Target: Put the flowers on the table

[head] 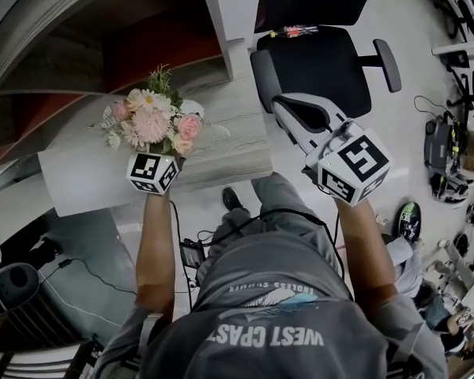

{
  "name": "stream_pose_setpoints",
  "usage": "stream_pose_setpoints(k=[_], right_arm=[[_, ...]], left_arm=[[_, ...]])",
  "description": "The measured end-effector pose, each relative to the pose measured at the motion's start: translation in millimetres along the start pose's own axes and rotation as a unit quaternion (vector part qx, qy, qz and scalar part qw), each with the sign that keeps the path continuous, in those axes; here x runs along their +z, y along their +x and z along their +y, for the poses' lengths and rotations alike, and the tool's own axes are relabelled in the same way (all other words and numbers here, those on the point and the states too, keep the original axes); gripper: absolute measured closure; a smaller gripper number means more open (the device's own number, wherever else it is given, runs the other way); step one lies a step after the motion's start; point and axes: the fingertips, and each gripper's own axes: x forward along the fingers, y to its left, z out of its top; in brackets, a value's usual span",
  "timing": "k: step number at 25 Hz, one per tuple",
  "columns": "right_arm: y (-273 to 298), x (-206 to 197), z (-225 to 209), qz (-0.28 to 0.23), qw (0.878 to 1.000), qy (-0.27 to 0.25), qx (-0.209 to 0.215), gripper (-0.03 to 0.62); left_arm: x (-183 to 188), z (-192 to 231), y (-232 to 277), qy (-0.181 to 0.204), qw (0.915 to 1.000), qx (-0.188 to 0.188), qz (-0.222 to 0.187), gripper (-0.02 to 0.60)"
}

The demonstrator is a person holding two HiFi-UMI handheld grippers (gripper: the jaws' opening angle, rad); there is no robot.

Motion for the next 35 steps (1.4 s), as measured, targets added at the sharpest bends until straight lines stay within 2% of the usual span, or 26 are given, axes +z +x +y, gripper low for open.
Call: stream_pose_setpoints(k=[11, 24, 35], right_arm=[[1, -6, -5, 0.009, 1.0, 0.011, -0.004, 0.565], [1, -6, 2, 0.007, 1.0, 0.011, 0.004, 0.565], [0, -3, 12, 0.006, 1.0, 0.009, 0.004, 0.565]], left_arm=[[-26, 5, 12, -0.006, 0.9999, 0.01, 0.011, 0.236], [-25, -5, 17, 0.035, 0.9994, 0.002, 0.007, 0.232], [-27, -2, 14, 0.026, 0.9995, -0.006, 0.014, 0.218]])
